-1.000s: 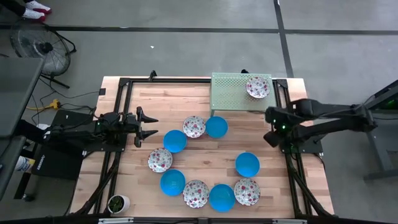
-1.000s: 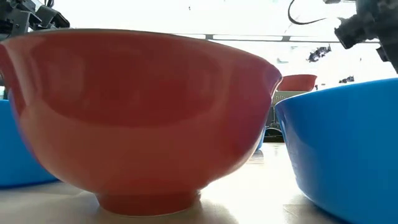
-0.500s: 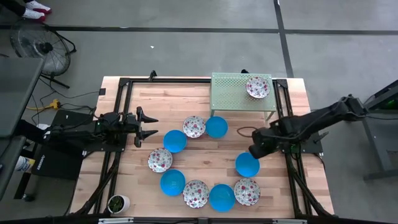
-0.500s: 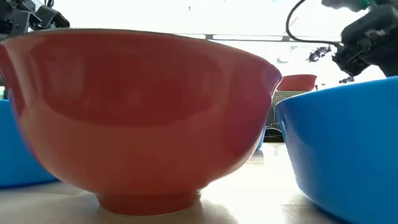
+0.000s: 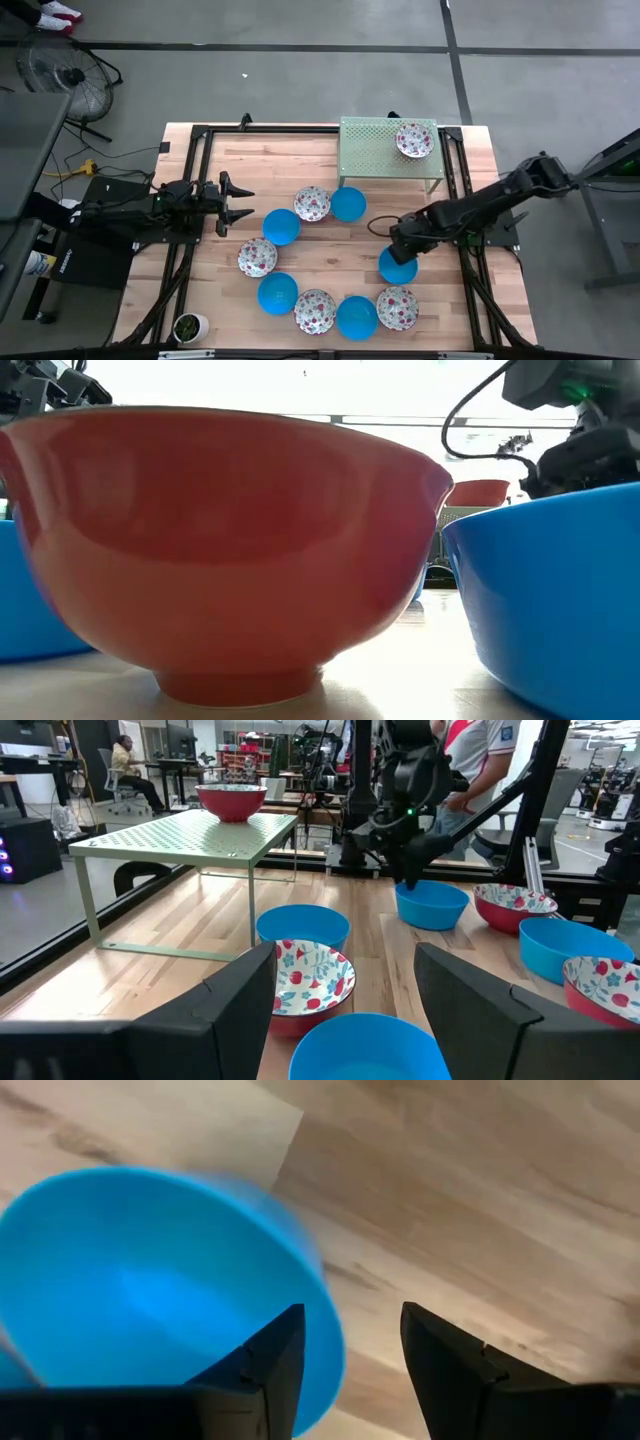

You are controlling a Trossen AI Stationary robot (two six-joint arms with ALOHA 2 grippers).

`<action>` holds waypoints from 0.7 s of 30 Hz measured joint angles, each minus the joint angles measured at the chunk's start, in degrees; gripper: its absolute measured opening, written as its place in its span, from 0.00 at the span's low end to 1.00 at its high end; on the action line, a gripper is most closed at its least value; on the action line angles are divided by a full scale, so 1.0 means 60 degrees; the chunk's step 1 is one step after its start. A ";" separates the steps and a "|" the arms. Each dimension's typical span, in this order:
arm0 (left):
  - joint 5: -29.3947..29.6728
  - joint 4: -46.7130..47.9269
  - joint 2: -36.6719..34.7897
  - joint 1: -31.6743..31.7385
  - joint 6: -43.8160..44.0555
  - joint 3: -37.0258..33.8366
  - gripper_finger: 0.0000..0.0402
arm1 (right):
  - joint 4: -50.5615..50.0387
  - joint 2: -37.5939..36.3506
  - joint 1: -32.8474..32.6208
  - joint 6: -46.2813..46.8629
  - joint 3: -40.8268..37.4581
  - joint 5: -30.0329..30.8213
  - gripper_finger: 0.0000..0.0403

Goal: Pick & Place Mini bowls
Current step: Put the blue bowl on the green shelf

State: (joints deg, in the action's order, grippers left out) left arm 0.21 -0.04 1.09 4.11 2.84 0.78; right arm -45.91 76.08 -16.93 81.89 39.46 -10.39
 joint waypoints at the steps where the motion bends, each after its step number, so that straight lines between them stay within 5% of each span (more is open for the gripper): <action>1: 0.0000 0.0000 -0.0001 0.0002 -0.0001 0.0000 0.58 | 0.0021 0.0091 0.0004 -0.0007 0.0000 0.0047 0.38; 9: 0.0002 0.0001 -0.0001 0.0002 -0.0001 0.0000 0.58 | 0.0112 0.0465 0.0033 0.0009 0.0000 -0.0126 0.33; 21: 0.0001 -0.0001 0.0000 0.0001 -0.0001 0.0000 0.58 | 0.0179 0.0436 0.0466 -0.0244 0.0004 -0.0438 0.02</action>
State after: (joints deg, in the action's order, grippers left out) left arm 0.22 -0.04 1.09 4.11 2.83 0.78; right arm -44.84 78.70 -14.13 80.42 39.48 -13.01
